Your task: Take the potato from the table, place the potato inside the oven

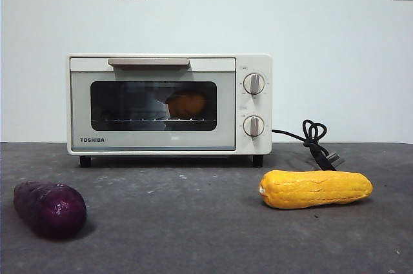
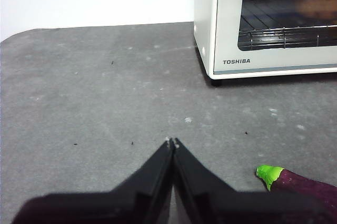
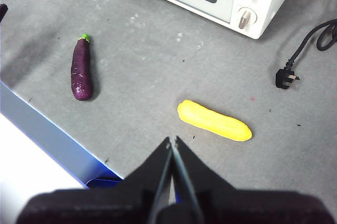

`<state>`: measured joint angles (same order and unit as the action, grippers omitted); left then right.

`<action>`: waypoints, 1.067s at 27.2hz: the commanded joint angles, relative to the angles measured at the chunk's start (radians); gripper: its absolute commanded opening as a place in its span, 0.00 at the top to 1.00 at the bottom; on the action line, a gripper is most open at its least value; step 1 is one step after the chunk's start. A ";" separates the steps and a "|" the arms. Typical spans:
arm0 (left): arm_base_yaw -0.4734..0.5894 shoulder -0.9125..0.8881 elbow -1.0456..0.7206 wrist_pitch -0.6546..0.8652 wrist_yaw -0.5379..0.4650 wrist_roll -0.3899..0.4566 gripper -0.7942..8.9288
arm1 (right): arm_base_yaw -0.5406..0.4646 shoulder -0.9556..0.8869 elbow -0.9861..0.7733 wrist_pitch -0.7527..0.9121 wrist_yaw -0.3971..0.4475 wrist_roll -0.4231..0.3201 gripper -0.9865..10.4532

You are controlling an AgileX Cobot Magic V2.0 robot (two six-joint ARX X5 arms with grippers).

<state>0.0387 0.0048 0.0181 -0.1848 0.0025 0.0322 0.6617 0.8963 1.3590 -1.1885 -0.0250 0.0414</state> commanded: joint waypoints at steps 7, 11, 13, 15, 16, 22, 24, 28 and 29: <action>0.003 -0.003 -0.014 0.001 -0.002 -0.009 0.92 | -0.292 -0.179 -0.098 0.289 -0.064 -0.014 0.91; 0.003 -0.003 -0.014 0.001 -0.002 -0.009 0.92 | -0.486 -0.369 -0.362 0.574 -0.079 -0.007 0.91; 0.003 -0.003 -0.014 0.001 -0.002 -0.009 0.92 | -0.526 -0.467 -0.555 0.766 -0.079 -0.005 0.91; 0.003 -0.003 -0.014 0.001 -0.002 -0.009 0.92 | -0.541 -0.535 -0.692 0.883 -0.079 -0.004 0.91; 0.003 -0.003 -0.014 0.001 -0.002 -0.009 0.92 | -0.545 -0.563 -0.752 0.933 -0.079 0.003 0.91; 0.003 -0.003 -0.014 0.001 -0.002 -0.009 0.92 | -0.558 -0.714 -1.094 1.189 -0.070 0.040 0.91; 0.003 -0.003 -0.014 0.001 -0.002 -0.009 0.92 | -0.558 -0.756 -1.181 1.226 -0.070 0.040 0.91; 0.003 -0.003 -0.014 0.001 -0.002 -0.009 0.92 | -0.561 -0.816 -1.292 1.223 -0.070 0.040 0.91; 0.003 -0.003 -0.014 0.001 -0.002 -0.009 0.92 | -0.563 -0.827 -1.310 1.214 -0.070 0.041 0.91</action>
<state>0.0387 0.0048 0.0181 -0.1848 0.0021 0.0322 0.1024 0.0788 0.0620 0.0128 -0.0975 0.0708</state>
